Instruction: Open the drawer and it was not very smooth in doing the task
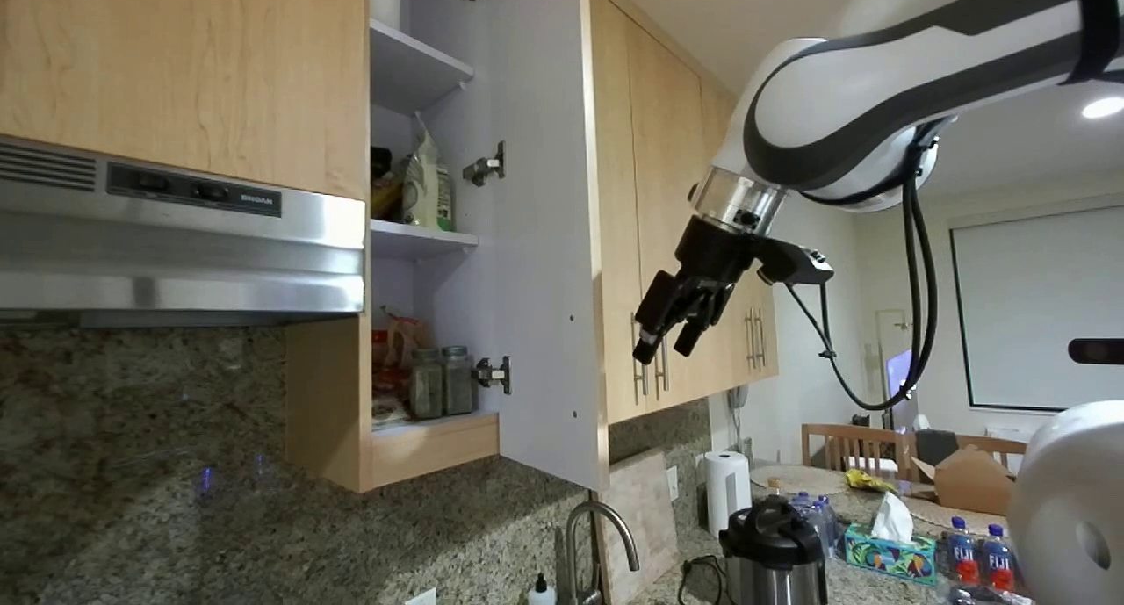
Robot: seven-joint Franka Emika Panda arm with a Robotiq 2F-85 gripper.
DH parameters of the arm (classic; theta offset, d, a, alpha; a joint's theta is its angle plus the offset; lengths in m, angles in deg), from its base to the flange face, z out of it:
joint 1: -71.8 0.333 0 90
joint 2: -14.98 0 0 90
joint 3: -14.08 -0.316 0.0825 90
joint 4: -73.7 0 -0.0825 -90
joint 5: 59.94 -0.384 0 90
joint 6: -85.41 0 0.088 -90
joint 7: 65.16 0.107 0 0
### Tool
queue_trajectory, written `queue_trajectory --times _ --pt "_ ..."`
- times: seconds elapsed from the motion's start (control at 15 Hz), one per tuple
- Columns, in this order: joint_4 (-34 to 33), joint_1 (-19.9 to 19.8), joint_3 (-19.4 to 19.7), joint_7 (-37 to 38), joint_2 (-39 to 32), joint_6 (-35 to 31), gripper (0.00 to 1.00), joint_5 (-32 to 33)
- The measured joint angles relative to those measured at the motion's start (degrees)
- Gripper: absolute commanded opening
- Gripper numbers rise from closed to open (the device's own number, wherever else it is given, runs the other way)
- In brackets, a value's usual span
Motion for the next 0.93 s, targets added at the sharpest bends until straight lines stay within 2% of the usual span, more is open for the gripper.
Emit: queue_trajectory --times 0.27,0.47,0.67,0.93 --pt "0.10 3.35 -5.47 4.83 -4.32 5.04 1.00 -3.96" --pt "0.12 5.25 -10.05 10.30 -8.96 4.67 1.00 -6.27" --pt "0.11 5.57 -14.73 17.27 -13.35 0.63 1.00 -8.53" --pt "0.10 5.32 -18.66 27.18 -19.15 -8.40 1.00 -11.01"
